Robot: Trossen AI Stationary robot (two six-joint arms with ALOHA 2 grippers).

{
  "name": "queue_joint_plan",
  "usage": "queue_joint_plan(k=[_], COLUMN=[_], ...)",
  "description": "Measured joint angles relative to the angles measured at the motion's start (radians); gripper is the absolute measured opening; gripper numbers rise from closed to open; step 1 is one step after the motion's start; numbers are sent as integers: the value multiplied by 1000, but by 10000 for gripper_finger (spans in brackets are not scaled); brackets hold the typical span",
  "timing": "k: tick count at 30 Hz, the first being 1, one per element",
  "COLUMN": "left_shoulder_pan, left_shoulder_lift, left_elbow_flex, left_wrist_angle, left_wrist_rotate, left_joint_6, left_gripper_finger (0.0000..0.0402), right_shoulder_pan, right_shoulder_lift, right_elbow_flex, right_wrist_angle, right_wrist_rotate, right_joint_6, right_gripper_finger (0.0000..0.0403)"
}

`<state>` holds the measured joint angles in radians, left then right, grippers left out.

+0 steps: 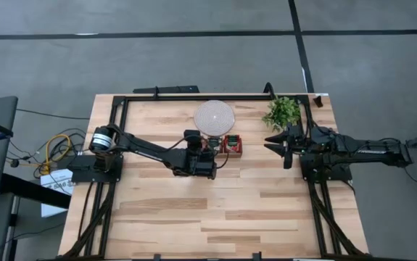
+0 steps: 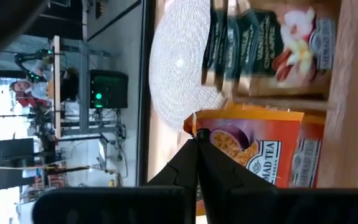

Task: Pick & Place Tea
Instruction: Put the orange tea bag into the left slot of the wooden organizer

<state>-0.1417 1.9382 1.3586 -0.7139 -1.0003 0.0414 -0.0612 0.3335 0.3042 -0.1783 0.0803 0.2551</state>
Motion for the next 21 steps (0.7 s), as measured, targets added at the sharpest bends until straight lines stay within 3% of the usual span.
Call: queue_joint_plan(k=[21], left_shoulder_pan=[36], left_shoulder_lift=[44], left_elbow_flex=[0], left_wrist_angle=[30], left_wrist_rotate=[-52], left_joint_6=[75], left_gripper_finger=[0], right_shoulder_pan=[1], right_shoulder_lift=[0], right_elbow_flex=[0], right_wrist_angle=[-3], right_wrist_rotate=[-2], right_joint_6=[0], right_gripper_finger=[118])
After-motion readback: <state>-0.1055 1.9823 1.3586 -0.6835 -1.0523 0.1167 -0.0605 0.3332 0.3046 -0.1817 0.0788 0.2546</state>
